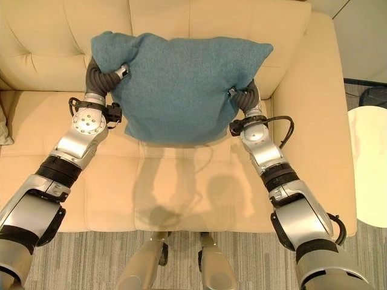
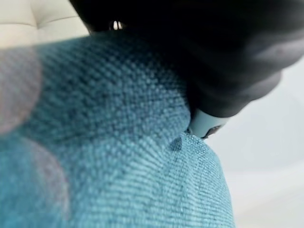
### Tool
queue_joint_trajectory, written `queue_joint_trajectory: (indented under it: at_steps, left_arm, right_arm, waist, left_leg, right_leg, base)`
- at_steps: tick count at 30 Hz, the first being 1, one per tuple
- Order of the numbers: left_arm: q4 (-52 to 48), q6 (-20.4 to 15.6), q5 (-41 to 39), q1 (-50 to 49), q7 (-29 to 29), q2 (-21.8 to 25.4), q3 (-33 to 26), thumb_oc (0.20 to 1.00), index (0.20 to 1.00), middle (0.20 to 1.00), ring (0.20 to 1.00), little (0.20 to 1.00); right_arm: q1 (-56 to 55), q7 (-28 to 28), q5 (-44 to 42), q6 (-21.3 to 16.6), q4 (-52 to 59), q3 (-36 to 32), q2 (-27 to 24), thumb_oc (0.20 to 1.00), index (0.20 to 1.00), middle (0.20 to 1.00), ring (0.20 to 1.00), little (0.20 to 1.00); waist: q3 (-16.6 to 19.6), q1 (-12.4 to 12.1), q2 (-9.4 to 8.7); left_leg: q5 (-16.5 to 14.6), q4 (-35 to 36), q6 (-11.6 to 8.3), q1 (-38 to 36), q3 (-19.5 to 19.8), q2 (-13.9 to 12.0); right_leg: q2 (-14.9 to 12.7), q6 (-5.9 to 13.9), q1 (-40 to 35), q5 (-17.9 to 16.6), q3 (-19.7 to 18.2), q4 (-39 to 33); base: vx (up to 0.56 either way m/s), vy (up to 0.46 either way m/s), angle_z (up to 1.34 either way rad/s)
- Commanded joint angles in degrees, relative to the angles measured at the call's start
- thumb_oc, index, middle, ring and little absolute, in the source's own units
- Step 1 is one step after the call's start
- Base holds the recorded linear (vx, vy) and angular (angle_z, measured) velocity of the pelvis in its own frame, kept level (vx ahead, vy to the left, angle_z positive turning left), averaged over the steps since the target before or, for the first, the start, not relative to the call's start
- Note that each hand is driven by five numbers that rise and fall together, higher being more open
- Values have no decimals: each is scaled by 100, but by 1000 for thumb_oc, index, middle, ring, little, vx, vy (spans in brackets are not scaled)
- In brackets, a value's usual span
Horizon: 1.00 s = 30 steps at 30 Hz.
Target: Pick up all the scattered cushions and arrange them neatly on the sofa.
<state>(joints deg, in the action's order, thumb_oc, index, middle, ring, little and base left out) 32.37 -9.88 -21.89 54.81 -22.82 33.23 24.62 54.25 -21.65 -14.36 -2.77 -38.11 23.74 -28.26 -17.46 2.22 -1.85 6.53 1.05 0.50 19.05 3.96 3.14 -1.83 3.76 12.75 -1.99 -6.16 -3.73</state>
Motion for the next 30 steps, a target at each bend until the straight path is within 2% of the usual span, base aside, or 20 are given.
queue_joint_trajectory:
  at_steps: [1, 9, 10, 12, 13, 14, 15, 19, 20, 23, 24, 30]
  left_arm:
    - [81, -708, -101, 522, -13, -42, 22, 200, 200, 200, 200, 200]
    - [822, -616, -289, 711, 22, -173, 153, 200, 200, 200, 200, 200]
    - [904, -605, -311, 736, 31, -179, 157, 200, 200, 200, 200, 200]
    - [1047, -578, -343, 782, 36, -199, 173, 200, 200, 200, 200, 200]
    - [1148, -564, -394, 797, 37, -228, 175, 200, 200, 200, 200, 200]
    - [1258, -559, -433, 855, 41, -237, 189, 360, 360, 360, 360, 360]
    - [1413, -542, -443, 933, 41, -242, 220, 410, 410, 410, 410, 410]
    - [1420, -545, -446, 941, 43, -242, 220, 410, 410, 410, 410, 410]
    - [2028, -444, -505, 1302, 75, -206, 328, 1000, 1000, 1000, 1000, 1000]
    - [2688, -333, -490, 1741, 62, -114, 463, 1000, 1000, 1000, 1000, 1000]
    - [2974, -318, -738, 1916, 72, -139, 427, 1000, 1000, 1000, 1000, 1000]
    - [3347, -340, -1107, 2271, 174, -45, 442, 1000, 1000, 1000, 1000, 1000]
  right_arm:
    - [609, -154, 0, -479, 11, 94, -213, 200, 200, 200, 200, 200]
    - [1100, -86, -61, -309, -826, 536, -163, 200, 200, 200, 200, 200]
    - [1164, -77, -89, -294, -921, 568, -160, 297, 297, 297, 297, 297]
    - [1278, -88, -91, -252, -1117, 660, -128, 843, 843, 843, 843, 843]
    - [1352, -106, -65, -219, -1222, 711, -118, 1000, 1000, 1000, 1000, 1000]
    - [1431, -109, -54, -193, -1335, 757, -119, 1000, 1000, 1000, 1000, 1000]
    - [1532, -106, -3, -161, -1494, 841, -123, 1000, 1000, 1000, 1000, 1000]
    - [1542, -105, -5, -165, -1502, 843, -122, 1000, 1000, 1000, 1000, 1000]
    - [1942, -121, 114, -45, -2036, 1091, -134, 1000, 1000, 1000, 1000, 1000]
    - [2299, -183, 294, 102, -2537, 1350, -205, 1000, 1000, 1000, 1000, 1000]
    - [2430, -212, 281, 156, -2749, 1418, -213, 1000, 1000, 1000, 1000, 1000]
    - [2687, -235, 173, 207, -3071, 1542, -256, 1000, 1000, 1000, 1000, 1000]
  waist:
    - [661, -78, -197]
    - [478, -119, -213]
    - [472, -123, -215]
    - [417, -144, -211]
    - [400, -152, -225]
    - [391, -156, -223]
    - [357, -170, -232]
    - [352, -169, -231]
    - [325, -195, -253]
    - [297, -217, -277]
    - [301, -222, -298]
    - [295, -242, -322]
  left_leg:
    - [-820, -712, -259, 375, -48, -171]
    - [-737, -781, -287, 707, -13, -159]
    - [-726, -778, -290, 740, 2, -159]
    - [-741, -784, -298, 763, 14, -163]
    - [-698, -762, -303, 809, 27, -161]
    - [-683, -758, -307, 844, 46, -160]
    - [-696, -770, -314, 869, 56, -160]
    - [-697, -773, -314, 871, 56, -160]
    - [-658, -778, -328, 1019, 87, -158]
    - [-620, -765, -347, 1126, 156, -162]
    - [-598, -753, -347, 1174, 182, -143]
    - [-553, -739, -353, 1294, 217, -119]
  right_leg:
    - [-340, 295, 604, -114, 43, 499]
    - [-348, 302, 907, -138, 64, 556]
    - [-349, 301, 942, -133, 65, 566]
    - [-330, 297, 962, -111, 77, 581]
    - [-339, 305, 1015, -144, 85, 573]
    - [-336, 301, 1053, -146, 92, 578]
    - [-324, 300, 1070, -138, 98, 587]
    - [-323, 300, 1070, -138, 99, 588]
    - [-314, 301, 1200, -163, 140, 591]
    - [-314, 313, 1284, -162, 184, 581]
    - [-305, 315, 1337, -181, 193, 578]
    - [-288, 313, 1464, -208, 180, 590]
  base:
    - [0, 0, 0]
    - [-20, -14, 4]
    - [-31, -30, -1]
    - [-12, -15, 2]
    - [-8, -18, 4]
    - [0, 0, 0]
    - [0, 0, 0]
    - [-7, -8, 0]
    - [-41, -46, -2]
    - [-21, -36, 6]
    - [-9, -14, 14]
    - [-9, -2, 0]
